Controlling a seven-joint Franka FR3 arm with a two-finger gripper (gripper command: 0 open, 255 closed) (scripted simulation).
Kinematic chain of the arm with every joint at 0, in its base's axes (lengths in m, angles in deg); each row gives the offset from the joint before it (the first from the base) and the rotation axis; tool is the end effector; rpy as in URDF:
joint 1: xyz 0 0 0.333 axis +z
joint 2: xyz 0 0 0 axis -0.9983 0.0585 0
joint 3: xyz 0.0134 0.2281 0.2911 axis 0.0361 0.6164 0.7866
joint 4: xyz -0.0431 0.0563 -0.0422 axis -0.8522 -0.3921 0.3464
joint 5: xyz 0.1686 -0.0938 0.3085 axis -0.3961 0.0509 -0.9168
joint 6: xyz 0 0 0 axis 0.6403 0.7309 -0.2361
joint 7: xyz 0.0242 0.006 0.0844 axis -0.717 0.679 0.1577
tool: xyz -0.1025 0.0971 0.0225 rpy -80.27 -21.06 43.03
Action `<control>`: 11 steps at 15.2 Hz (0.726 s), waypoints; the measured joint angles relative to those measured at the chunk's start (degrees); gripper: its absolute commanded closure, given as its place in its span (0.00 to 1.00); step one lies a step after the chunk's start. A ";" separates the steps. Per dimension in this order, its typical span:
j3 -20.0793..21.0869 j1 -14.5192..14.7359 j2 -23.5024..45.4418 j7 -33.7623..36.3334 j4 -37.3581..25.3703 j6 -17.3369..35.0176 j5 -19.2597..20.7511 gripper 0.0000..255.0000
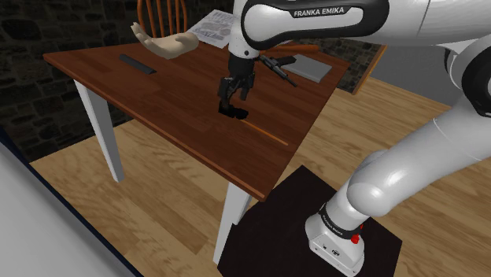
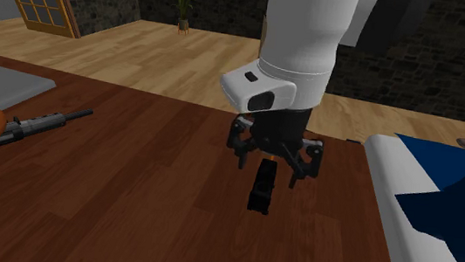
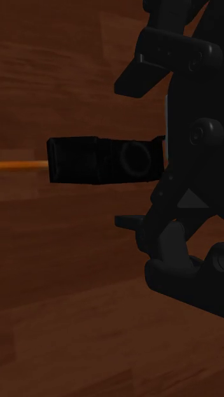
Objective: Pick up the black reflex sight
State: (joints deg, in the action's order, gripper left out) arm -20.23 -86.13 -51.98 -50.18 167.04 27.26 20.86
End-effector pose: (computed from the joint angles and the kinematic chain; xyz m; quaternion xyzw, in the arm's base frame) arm 0.4244 0.1240 0.5337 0.9973 0.0733 -0.0086 0.0047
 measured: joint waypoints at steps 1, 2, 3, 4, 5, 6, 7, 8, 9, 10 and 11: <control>0.03 0.01 0.11 0.01 0.71 0.81 0.01 0.00; 0.10 0.02 0.41 0.07 1.24 1.62 0.05 0.00; 0.24 0.10 0.57 0.25 1.76 2.31 0.04 0.00; 0.27 0.10 0.78 0.27 2.13 2.88 0.08 0.00; 0.28 0.10 0.81 0.27 2.41 3.19 0.08 1.00; 0.29 0.10 0.81 0.28 2.55 3.34 0.07 1.00; 0.30 0.11 0.81 0.29 2.62 3.42 0.07 1.00; 0.30 0.11 0.81 0.30 2.66 3.45 0.07 1.00; 0.31 0.12 0.81 0.30 2.68 3.47 0.07 1.00; 0.31 0.12 0.81 0.30 2.69 3.48 0.07 1.00; 0.31 0.12 0.81 0.31 2.69 3.49 0.07 1.00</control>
State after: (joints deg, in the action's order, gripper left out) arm -19.91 -86.01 -51.18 -49.87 169.73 30.75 20.92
